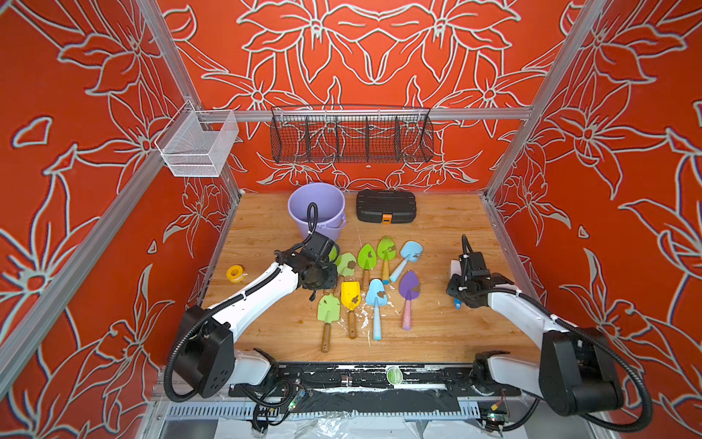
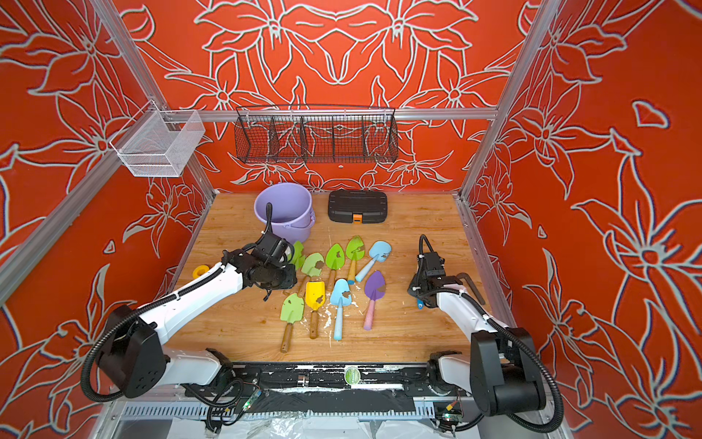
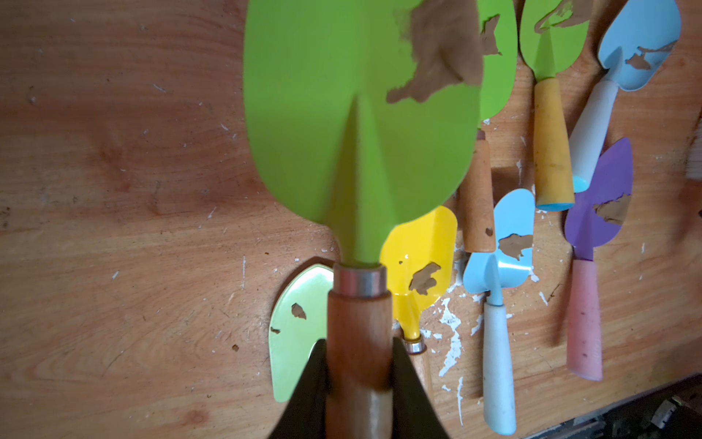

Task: Brush the soil off the hand trowel and place it into the bucket
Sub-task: Pick up the brush from the center of the board.

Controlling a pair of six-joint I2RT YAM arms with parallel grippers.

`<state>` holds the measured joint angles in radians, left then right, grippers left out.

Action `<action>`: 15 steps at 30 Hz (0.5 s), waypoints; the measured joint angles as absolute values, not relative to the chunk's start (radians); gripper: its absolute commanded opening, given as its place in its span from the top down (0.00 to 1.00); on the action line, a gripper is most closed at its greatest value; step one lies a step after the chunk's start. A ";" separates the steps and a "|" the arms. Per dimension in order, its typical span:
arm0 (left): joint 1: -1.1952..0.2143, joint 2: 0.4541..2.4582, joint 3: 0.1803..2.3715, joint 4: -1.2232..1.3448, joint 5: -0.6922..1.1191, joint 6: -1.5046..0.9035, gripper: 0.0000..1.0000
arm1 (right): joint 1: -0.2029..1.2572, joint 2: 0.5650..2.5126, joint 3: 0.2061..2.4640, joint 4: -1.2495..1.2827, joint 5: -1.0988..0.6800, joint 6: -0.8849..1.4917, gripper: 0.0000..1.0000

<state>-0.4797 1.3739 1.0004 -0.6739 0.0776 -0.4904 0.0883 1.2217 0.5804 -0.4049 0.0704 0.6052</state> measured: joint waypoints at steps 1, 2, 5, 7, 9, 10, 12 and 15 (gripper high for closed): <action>-0.480 1.378 1.000 -0.672 0.079 -0.490 1.00 | 0.088 1.222 0.580 -0.405 0.070 0.604 0.58; -0.480 1.382 1.000 -0.671 0.081 -0.490 1.00 | 0.085 1.221 0.580 -0.403 0.069 0.604 0.59; -0.480 1.388 1.000 -0.670 0.087 -0.490 1.00 | 0.081 1.221 0.580 -0.398 0.069 0.602 0.62; -0.480 1.388 1.000 -0.670 0.088 -0.490 1.00 | 0.078 1.221 0.580 -0.395 0.069 0.602 0.63; -0.480 1.388 1.000 -0.670 0.088 -0.490 1.00 | 0.078 1.221 0.580 -0.391 0.068 0.602 0.64; -0.480 1.388 1.000 -0.671 0.088 -0.490 1.00 | 0.078 1.221 0.580 -0.389 0.068 0.602 0.64; -0.480 1.388 1.000 -0.670 0.088 -0.490 1.00 | 0.078 1.221 0.580 -0.385 0.067 0.602 0.65; -0.480 1.388 1.000 -0.670 0.088 -0.490 1.00 | 0.078 1.221 0.580 -0.380 0.064 0.602 0.66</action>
<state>-0.4797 1.3884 1.0004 -0.6704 0.0883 -0.4900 0.0776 1.2213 0.5804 -0.3801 0.0639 0.6018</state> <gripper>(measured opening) 0.236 0.345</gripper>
